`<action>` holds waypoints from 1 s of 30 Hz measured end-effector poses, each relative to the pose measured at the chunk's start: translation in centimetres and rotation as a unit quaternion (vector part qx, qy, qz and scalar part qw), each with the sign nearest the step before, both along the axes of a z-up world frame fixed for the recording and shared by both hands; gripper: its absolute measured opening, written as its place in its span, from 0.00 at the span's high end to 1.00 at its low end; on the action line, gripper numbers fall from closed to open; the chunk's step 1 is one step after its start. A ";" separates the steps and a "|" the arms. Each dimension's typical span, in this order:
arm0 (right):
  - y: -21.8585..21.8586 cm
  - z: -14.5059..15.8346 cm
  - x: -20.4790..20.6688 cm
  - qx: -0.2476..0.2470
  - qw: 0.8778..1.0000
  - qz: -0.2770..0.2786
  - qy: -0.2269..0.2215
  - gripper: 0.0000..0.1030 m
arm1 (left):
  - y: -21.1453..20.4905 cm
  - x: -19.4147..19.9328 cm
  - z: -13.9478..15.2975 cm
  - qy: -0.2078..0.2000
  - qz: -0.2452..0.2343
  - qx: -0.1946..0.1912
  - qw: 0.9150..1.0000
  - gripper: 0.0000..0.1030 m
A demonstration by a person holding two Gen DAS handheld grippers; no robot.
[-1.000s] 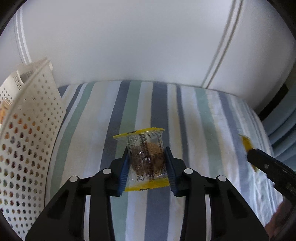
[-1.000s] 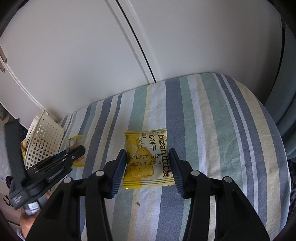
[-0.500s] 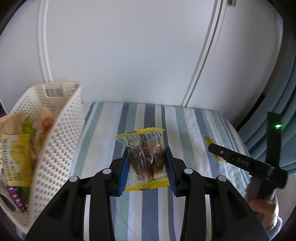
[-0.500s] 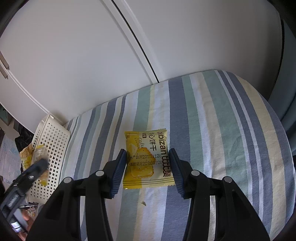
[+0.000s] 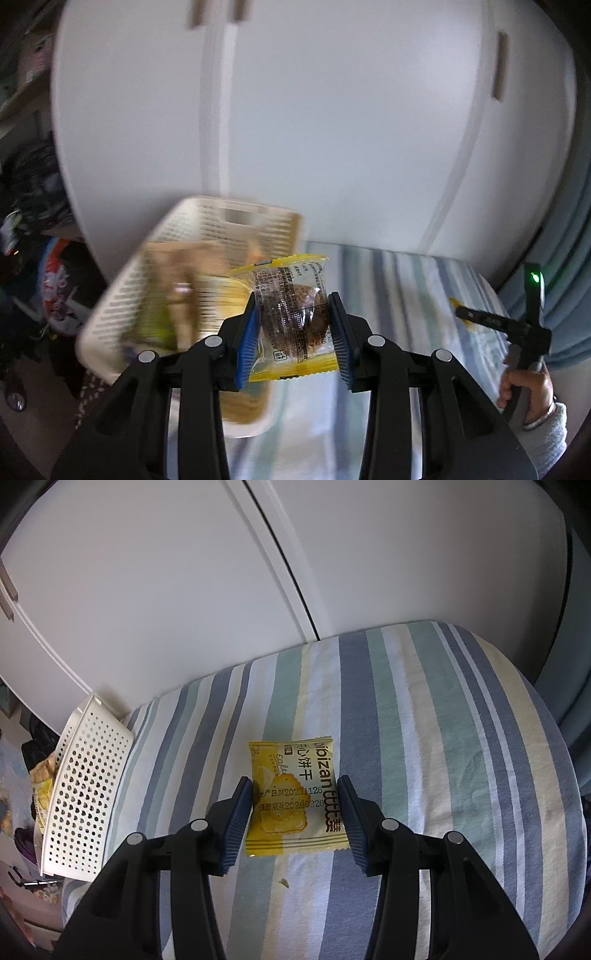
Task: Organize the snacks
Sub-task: 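Drop the cookie-bar pack into the basket with left tool while right tool holds its pack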
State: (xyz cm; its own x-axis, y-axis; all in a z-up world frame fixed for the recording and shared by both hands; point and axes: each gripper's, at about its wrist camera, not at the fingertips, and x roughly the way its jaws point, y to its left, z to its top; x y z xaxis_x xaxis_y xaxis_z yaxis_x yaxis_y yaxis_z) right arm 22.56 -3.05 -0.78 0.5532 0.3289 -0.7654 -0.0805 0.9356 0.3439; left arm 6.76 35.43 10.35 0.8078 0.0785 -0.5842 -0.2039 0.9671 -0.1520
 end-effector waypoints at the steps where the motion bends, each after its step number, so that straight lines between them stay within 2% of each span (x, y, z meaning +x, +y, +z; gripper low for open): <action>1: 0.2 0.0 0.0 -0.004 1.000 0.002 0.000 0.54 | 1.2 -0.4 -0.1 -0.003 0.014 -0.008 1.000 0.64; 5: 0.6 -0.1 -0.1 -0.018 1.000 0.003 -0.003 0.54 | 4.6 -1.0 -0.9 -0.012 0.056 -0.044 0.997 0.64; 15: 0.8 -0.3 0.1 -0.027 1.000 0.011 -0.003 0.54 | 7.7 -0.6 -3.4 -0.014 0.102 -0.087 0.991 0.62; 17: 0.9 -0.3 0.1 -0.029 0.999 0.013 -0.004 0.54 | 8.2 -0.9 -3.8 -0.013 0.109 -0.099 0.989 0.39; 18: 1.0 -0.3 0.1 -0.030 0.999 0.013 -0.005 0.54 | 8.6 -1.3 -4.0 -0.025 0.118 -0.111 0.986 0.15; 19: 1.0 -0.2 0.1 -0.031 0.999 0.014 -0.005 0.54 | 8.9 -1.8 -4.0 -0.040 0.120 -0.118 0.985 0.09; 22: 1.3 -0.2 0.0 -0.034 0.999 0.017 -0.006 0.54 | 9.5 -2.5 -4.0 -0.053 0.124 -0.128 0.983 0.09; 30: 1.6 -0.1 -0.3 -0.035 0.999 0.028 -0.016 0.54 | 9.9 -3.5 -4.5 -0.053 0.160 -0.091 0.981 0.09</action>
